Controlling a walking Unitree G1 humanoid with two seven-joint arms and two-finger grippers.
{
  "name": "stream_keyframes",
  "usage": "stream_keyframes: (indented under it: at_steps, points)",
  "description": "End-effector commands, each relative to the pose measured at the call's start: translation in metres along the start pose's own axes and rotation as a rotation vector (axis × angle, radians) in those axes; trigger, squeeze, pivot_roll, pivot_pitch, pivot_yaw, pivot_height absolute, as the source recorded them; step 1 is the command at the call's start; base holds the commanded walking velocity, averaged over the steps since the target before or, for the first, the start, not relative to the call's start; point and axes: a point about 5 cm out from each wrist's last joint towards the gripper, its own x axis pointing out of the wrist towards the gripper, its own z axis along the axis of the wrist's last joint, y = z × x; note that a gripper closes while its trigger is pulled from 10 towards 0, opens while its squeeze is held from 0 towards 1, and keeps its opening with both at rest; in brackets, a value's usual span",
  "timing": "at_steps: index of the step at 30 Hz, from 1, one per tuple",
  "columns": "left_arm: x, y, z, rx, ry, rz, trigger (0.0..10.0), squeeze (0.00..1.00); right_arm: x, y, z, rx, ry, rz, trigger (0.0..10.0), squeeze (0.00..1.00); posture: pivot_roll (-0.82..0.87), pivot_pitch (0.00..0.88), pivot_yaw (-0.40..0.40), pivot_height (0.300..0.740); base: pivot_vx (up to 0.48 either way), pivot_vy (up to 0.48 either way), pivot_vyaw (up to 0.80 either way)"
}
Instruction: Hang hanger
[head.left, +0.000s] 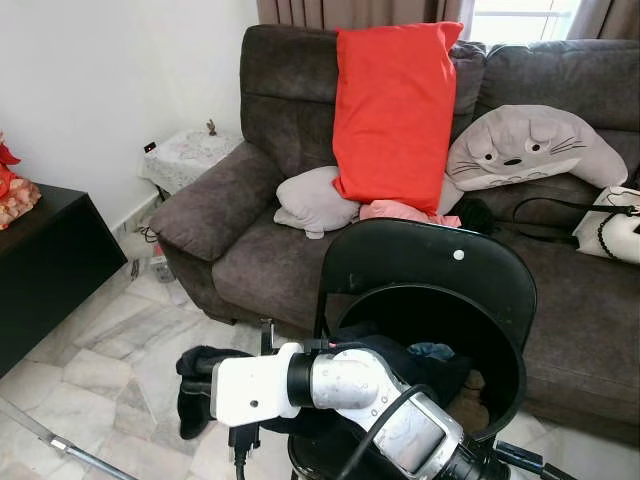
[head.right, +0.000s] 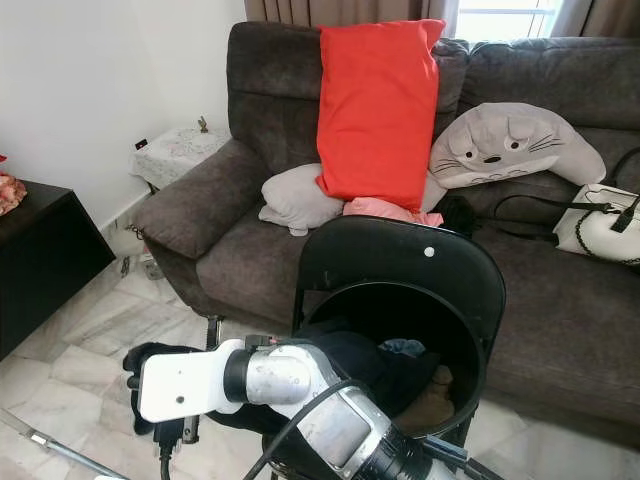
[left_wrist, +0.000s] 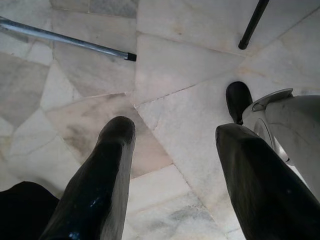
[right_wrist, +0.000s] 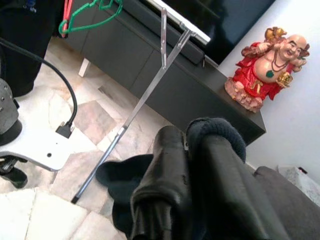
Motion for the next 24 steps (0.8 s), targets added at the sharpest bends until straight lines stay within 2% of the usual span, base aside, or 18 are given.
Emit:
stream_keyframes:
  at_steps: [1, 8, 11, 15, 19, 21, 24]
  points:
    - [-0.001, 0.001, -0.007, -0.006, 0.032, 0.008, 10.0, 0.00, 0.003, -0.005, 0.008, -0.026, -0.019, -0.007, 10.0, 1.00, -0.01, 0.041, 0.117, 0.740, 0.000, 0.000, 0.00]
    - [-0.001, 0.001, -0.007, -0.011, 0.031, 0.009, 10.0, 0.00, 0.001, -0.008, 0.015, -0.041, -0.033, -0.003, 10.0, 1.00, -0.02, 0.042, 0.115, 0.740, 0.000, 0.000, 0.00]
    - [-0.001, 0.001, -0.007, -0.011, 0.032, 0.009, 10.0, 0.00, 0.001, -0.010, 0.022, -0.009, -0.067, -0.015, 10.0, 1.00, -0.02, 0.042, 0.114, 0.740, 0.000, 0.000, 0.00]
    - [-0.001, 0.001, -0.007, -0.011, 0.032, 0.010, 10.0, 0.00, -0.001, -0.008, 0.029, -0.018, -0.088, -0.001, 10.0, 1.00, -0.02, 0.042, 0.111, 0.740, 0.000, 0.000, 0.00]
    - [-0.001, 0.001, -0.006, -0.015, 0.031, 0.010, 10.0, 0.00, -0.006, -0.009, 0.028, 0.040, -0.084, -0.026, 10.0, 1.00, -0.02, 0.044, 0.112, 0.740, 0.000, 0.000, 0.00]
    - [-0.001, 0.001, -0.006, -0.016, 0.030, 0.010, 10.0, 0.00, -0.009, -0.006, 0.025, 0.047, -0.058, 0.000, 10.0, 1.00, -0.02, 0.044, 0.112, 0.740, 0.000, 0.000, 0.00]
    - [-0.001, 0.001, -0.005, -0.014, 0.029, 0.010, 10.0, 0.00, -0.022, 0.006, 0.008, -0.028, 0.092, 0.117, 10.0, 1.00, -0.03, 0.047, 0.111, 0.740, 0.000, 0.000, 0.00]
